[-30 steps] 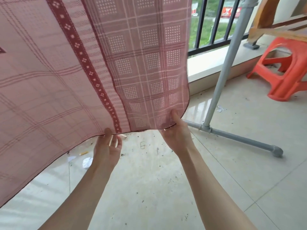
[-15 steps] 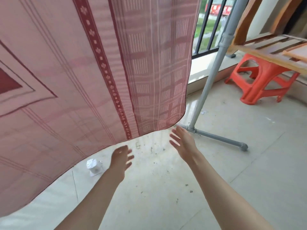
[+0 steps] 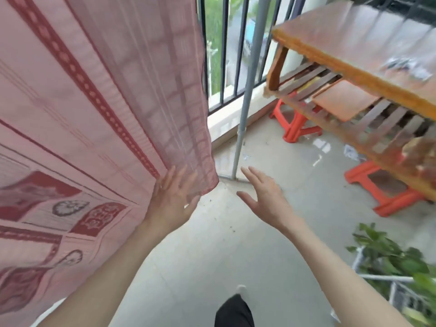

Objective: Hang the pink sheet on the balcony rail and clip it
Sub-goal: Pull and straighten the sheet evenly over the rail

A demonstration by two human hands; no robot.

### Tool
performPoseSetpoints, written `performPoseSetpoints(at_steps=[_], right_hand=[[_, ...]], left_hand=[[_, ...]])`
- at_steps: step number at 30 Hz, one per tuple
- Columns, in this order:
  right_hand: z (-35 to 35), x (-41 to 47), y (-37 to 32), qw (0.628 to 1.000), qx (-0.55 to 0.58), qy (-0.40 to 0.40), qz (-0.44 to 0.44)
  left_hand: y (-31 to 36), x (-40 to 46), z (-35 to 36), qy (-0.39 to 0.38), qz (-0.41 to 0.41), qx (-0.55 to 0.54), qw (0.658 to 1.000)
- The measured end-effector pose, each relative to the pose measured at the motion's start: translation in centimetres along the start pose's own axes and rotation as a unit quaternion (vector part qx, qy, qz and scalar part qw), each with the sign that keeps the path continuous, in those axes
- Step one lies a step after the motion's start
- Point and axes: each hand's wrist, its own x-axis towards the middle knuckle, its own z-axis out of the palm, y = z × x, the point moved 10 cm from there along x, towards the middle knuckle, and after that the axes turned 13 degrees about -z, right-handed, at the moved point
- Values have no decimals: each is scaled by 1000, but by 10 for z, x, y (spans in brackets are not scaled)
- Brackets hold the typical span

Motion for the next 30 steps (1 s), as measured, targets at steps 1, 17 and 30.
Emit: performPoseSetpoints(at_steps=[1, 17, 30], right_hand=[[-32, -7, -8, 1000, -4, 6, -6], [-196, 72, 12, 980, -63, -145, -125], [-230, 233, -2, 923, -60, -208, -318]], left_hand=[[12, -3, -24, -1, -10, -5, 1000], [136, 39, -120, 43, -155, -113, 981], [125, 157, -192, 245, -324, -145, 902]])
